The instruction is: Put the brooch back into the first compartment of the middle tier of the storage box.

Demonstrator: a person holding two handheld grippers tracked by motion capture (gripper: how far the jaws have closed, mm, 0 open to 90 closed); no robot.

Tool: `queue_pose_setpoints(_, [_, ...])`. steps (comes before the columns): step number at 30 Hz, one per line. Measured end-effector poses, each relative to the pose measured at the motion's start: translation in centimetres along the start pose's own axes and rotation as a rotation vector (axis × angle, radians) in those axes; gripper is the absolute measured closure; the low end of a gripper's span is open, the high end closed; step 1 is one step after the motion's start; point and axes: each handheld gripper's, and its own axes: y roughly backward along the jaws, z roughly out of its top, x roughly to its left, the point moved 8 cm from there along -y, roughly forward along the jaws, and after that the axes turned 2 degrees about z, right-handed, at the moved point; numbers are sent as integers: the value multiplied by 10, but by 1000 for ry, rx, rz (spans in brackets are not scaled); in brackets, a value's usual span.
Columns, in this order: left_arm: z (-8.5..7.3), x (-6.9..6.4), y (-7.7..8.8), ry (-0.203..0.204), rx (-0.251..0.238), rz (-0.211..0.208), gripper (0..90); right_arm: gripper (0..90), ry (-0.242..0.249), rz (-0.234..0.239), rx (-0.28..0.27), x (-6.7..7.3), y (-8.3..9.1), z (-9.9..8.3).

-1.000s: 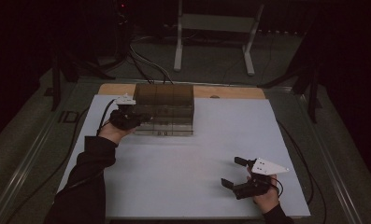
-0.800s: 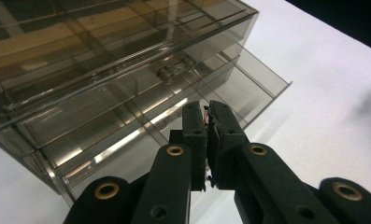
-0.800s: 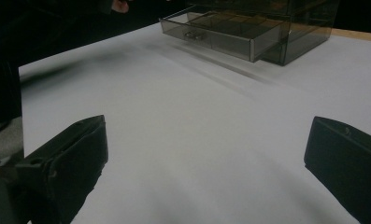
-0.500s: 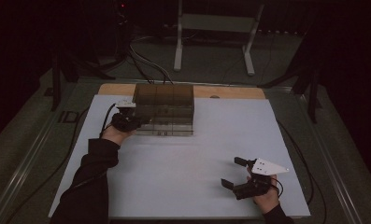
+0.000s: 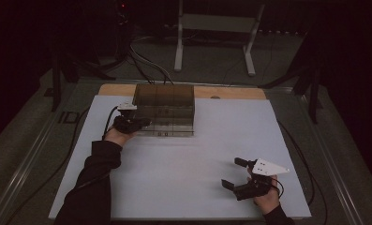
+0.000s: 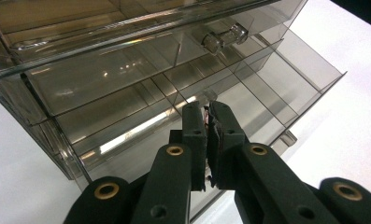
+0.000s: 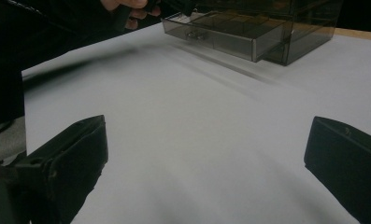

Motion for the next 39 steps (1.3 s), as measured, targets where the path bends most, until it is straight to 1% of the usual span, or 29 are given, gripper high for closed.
queue_pose_setpoints(3, [0,1,-2,4,5,6,870,0,-2,1,0,0,0,0])
queue_pose_setpoints(5, [-1,1,-4,-1,15,21,870,0,-2,2,0,0,0,0])
queue_pose_setpoints(7, [-1,2,-7,-7,27,45,870,0,-1,2,-1,0,0,0])
queue_pose_setpoints(10, [-1,1,-9,-5,33,45,870,0,-5,5,-1,0,0,0])
queue_pose_setpoints(11, [-1,0,-10,-13,38,49,870,0,-1,3,-1,0,0,0])
queue_pose_setpoints(14, [0,0,-11,-17,45,62,869,0,-6,3,-2,0,0,0])
queue_pose_setpoints(18, [2,1,-11,-21,56,90,865,0,-2,2,-2,0,1,0])
queue_pose_setpoints(20, [3,2,-10,-24,58,108,865,0,-8,4,-3,-1,0,0])
queue_pose_setpoints(22, [4,1,-9,-39,62,122,865,0,-7,3,-2,-1,1,0])
queue_pose_setpoints(24, [5,1,-8,-61,70,146,865,0,-3,3,-3,0,1,0])
queue_pose_setpoints(25, [5,1,-7,-58,72,149,865,0,-6,3,-3,-1,1,0])
queue_pose_setpoints(27, [6,0,-7,-51,71,142,864,0,-9,4,-3,-1,0,0])
queue_pose_setpoints(28, [7,0,-7,-40,65,138,864,0,-7,4,-2,-1,0,0])
queue_pose_setpoints(30, [7,1,-7,-42,63,145,865,0,-3,1,-1,0,1,0])
queue_pose_setpoints(31, [7,1,-6,-35,60,146,864,0,-6,2,-2,-1,1,0])
queue_pose_setpoints(35, [7,1,-4,-31,50,142,863,0,-7,2,-2,-1,1,0])
queue_pose_setpoints(37, [9,1,-2,-1,32,120,820,0,-10,1,-3,-1,1,0])
queue_pose_setpoints(39, [10,0,0,3,24,119,801,0,-6,1,-1,-1,1,0])
